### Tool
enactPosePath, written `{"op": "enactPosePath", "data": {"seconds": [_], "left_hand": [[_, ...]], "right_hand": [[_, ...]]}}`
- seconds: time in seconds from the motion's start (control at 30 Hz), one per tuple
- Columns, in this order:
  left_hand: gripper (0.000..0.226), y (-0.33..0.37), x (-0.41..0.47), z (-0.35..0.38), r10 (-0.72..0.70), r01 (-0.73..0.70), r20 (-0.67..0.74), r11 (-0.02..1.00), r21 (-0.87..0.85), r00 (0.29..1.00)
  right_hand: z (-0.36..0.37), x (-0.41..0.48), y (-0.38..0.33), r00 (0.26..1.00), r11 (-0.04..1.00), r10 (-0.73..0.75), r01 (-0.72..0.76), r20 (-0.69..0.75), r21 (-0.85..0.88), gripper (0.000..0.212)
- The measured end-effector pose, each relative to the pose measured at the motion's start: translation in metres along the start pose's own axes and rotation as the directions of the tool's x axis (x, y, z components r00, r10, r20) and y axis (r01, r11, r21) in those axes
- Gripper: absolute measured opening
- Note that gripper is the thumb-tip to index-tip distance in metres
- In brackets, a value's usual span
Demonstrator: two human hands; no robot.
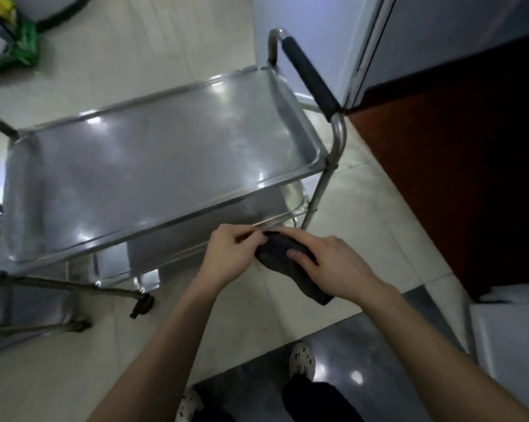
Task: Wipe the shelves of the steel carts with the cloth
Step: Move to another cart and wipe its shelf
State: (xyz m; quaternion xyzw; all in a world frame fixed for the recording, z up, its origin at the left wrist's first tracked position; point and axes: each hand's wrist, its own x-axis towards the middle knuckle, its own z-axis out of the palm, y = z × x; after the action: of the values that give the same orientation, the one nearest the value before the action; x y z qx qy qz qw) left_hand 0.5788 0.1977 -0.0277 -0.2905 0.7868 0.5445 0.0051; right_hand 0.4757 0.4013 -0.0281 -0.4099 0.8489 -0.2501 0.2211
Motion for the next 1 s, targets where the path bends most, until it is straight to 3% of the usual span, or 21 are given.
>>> {"op": "enactPosePath", "data": {"seconds": [0.1, 0.17, 0.33, 0.47, 0.57, 0.67, 0.73, 0.83, 1.0], "left_hand": [[0.019, 0.048, 0.031, 0.053, -0.131, 0.144, 0.109, 0.982, -0.120, 0.985], [0.022, 0.080, 0.052, 0.085, -0.148, 0.186, 0.222, 0.969, -0.160, 0.964], [0.043, 0.143, 0.121, 0.149, -0.050, 0.039, 0.158, 0.997, 0.072, 0.986], [0.071, 0.199, 0.191, 0.193, -0.058, 0.020, 0.255, 0.988, 0.151, 0.965], [0.051, 0.230, 0.258, 0.232, -0.021, -0.033, 0.292, 0.983, 0.179, 0.956], [0.043, 0.263, 0.329, 0.258, -0.057, 0.025, 0.230, 0.990, 0.141, 0.971], [0.043, 0.286, 0.370, 0.267, -0.083, 0.086, 0.221, 0.996, -0.005, 0.972], [0.035, 0.319, 0.420, 0.262, -0.098, 0.120, 0.168, 0.985, -0.125, 0.981], [0.018, 0.346, 0.497, 0.216, -0.076, 0.034, -0.100, 0.929, -0.369, 0.992]], "right_hand": [[-0.054, -0.008, 0.051, 0.998, 0.995, 0.059, -0.061, -0.026, -0.080, 0.034], [-0.088, -0.009, 0.080, 0.995, 0.985, 0.096, -0.100, -0.035, -0.137, 0.026], [-0.171, 0.006, 0.145, 0.986, 0.971, 0.146, -0.157, -0.076, -0.182, 0.023], [-0.234, 0.037, 0.207, 0.976, 0.953, 0.172, -0.199, -0.132, -0.229, 0.029], [-0.277, 0.075, 0.253, 0.974, 0.941, 0.188, -0.216, -0.130, -0.261, 0.033], [-0.322, 0.122, 0.296, 0.954, 0.923, 0.274, -0.297, -0.122, -0.246, 0.033], [-0.350, 0.154, 0.319, 0.948, 0.926, 0.302, -0.316, -0.097, -0.208, 0.023], [-0.390, 0.208, 0.339, 0.967, 0.954, 0.242, -0.252, -0.076, -0.160, 0.016], [-0.442, 0.321, 0.350, 0.996, 0.992, 0.080, -0.084, -0.051, -0.092, 0.022]]}}
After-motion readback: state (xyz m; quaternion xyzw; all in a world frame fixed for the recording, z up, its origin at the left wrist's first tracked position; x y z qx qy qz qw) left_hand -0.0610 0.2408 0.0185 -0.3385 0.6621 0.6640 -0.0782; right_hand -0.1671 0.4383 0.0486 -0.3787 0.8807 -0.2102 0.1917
